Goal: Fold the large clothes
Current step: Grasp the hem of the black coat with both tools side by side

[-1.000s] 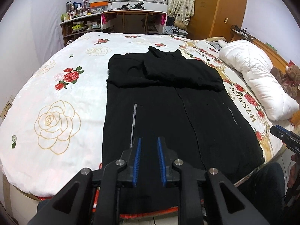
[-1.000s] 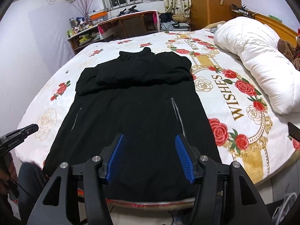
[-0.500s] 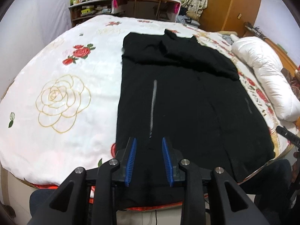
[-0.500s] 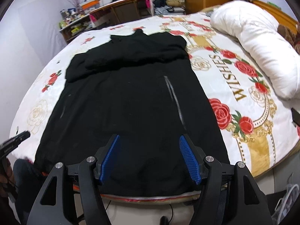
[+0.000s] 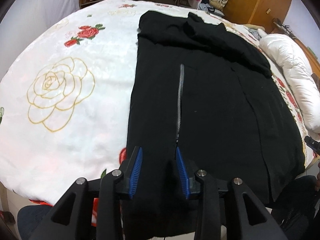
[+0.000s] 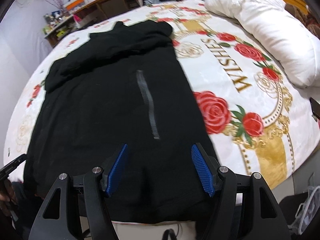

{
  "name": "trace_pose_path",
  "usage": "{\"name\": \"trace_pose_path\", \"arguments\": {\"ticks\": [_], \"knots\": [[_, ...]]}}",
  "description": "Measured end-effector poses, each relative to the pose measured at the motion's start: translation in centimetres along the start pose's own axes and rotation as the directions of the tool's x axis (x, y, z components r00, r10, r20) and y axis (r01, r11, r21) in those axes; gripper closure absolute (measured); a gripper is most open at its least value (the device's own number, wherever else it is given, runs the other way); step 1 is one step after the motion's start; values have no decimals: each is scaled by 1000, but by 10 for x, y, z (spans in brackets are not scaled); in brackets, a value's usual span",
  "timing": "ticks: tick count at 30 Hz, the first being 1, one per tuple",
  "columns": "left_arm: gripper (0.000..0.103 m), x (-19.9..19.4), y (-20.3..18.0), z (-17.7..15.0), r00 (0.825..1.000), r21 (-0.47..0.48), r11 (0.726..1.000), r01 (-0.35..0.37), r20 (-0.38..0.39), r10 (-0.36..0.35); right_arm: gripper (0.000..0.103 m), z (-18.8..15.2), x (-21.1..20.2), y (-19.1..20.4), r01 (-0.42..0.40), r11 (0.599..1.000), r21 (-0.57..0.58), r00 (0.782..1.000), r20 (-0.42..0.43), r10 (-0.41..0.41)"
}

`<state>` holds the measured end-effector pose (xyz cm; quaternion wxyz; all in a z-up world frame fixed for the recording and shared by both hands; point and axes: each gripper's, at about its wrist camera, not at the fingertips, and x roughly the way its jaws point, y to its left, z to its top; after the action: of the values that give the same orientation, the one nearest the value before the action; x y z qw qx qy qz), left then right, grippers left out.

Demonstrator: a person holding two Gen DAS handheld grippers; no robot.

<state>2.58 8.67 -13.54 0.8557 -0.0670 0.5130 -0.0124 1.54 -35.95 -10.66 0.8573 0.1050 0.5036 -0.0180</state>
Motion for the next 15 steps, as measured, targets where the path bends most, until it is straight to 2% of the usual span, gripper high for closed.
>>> {"name": "trace_pose_path", "arguments": {"ticks": [6,9,11,15], "knots": [[58,15,11,-2,999,-24,999,-36,-41,35,37,3,16,-35,20,997,68,997,-77,-14],[55,21,13,-9,997,-39,999,-28,-69,26,37,1,26,-47,14,995,101,991,-133,0],[54,22,11,-15,997,-33,999,-26,-78,23,37,-1,33,-52,-12,993,121,985,-168,32],[50,19,10,-30,997,-45,999,-20,-77,17,37,-3,36,-51,-22,993,112,981,-189,43]]}}
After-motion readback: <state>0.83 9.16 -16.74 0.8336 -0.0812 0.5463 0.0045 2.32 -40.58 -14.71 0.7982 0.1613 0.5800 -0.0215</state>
